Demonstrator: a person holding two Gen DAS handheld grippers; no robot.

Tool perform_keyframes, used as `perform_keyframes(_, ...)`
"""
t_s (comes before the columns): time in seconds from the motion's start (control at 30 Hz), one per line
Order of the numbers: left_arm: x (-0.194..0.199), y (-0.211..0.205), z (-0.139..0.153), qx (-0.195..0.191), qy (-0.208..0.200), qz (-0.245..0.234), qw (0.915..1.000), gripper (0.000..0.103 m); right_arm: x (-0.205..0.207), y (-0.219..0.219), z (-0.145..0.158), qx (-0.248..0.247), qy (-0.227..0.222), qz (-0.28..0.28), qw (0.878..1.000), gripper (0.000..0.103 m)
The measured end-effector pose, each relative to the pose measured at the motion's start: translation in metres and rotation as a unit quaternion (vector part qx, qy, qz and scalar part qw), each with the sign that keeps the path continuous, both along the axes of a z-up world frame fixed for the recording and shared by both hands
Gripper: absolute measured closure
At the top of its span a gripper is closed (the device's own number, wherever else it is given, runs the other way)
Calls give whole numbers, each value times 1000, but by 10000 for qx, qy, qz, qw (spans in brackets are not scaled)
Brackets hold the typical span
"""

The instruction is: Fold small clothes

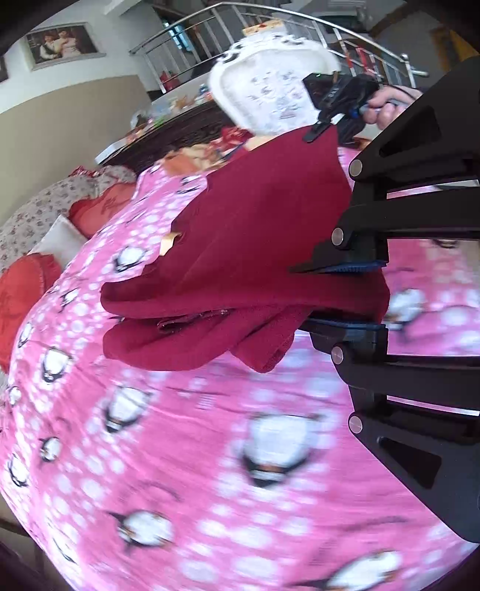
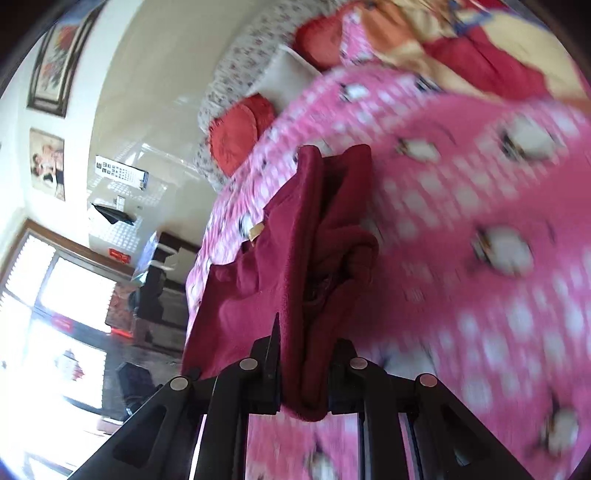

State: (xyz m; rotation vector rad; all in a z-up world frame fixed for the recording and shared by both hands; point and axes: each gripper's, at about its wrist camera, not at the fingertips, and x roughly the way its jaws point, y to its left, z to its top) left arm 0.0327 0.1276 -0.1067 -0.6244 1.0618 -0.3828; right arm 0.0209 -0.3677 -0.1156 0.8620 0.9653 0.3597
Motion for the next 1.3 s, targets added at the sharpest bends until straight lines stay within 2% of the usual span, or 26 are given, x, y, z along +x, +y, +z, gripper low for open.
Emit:
perform_keyframes(0.1,-10,-9,-15,346,125,-129,9992,81,-18,-10,-9,-152,252,-155,9994,84)
perform_keyframes(0.17,-11,-7,-27,377,236,29,9990,71,-24,-23,-13,-479,516,-563,9959,78)
perform_keyframes(0.23,-13,-3,-32,291,222,148,9992,67,-30,-32,-2,-672,447,-975,9919,77)
perform_keyframes(0.3,-16,-2,-34,305,152,173,9993,65,-29,-30,20,-1135,161,-1074,9876,76)
perform_keyframes(0.43,-17,-19,-28,857,-91,199,9961,60,-7,17,63,-1910,-431,-376,9799,71)
perform_keyframes(0.5,-19,-30,-27,1152,-145,353,9926,60,5,53,75,-2228,-635,49,9728,61)
perform_keyframes(0.53,-21,-37,-26,1412,-196,435,9888,60,11,69,77,-2352,-672,182,9694,47)
perform_keyframes(0.57,-21,-44,-26,1620,-235,504,9852,60,17,88,80,-2463,-758,351,9656,42)
perform_keyframes(0.6,-23,-49,-26,1741,-254,559,9828,60,22,107,82,-2510,-876,583,9622,42)
perform_keyframes(0.67,-26,-56,-26,2020,-268,713,9764,60,31,138,79,-2587,-989,946,9562,42)
perform_keyframes(0.83,-25,-62,-28,2243,-302,843,9704,59,79,209,67,-2709,-828,1694,9440,42)
perform_keyframes(0.93,-23,-64,-27,2243,-328,843,9703,59,119,249,53,-2420,-466,2195,9440,41)
perform_keyframes(1.0,-21,-64,-27,2229,-341,823,9708,59,146,280,33,-2113,103,2609,9419,40)
perform_keyframes(1.07,-22,-61,-28,2178,-346,818,9720,58,165,301,17,-1991,420,2742,9399,40)
perform_keyframes(1.17,-25,-60,-26,2130,-386,827,9728,58,182,323,6,-2098,512,2623,9405,39)
perform_keyframes(1.3,-31,-58,-27,2052,-540,812,9739,58,199,338,-6,-1701,930,2536,9477,36)
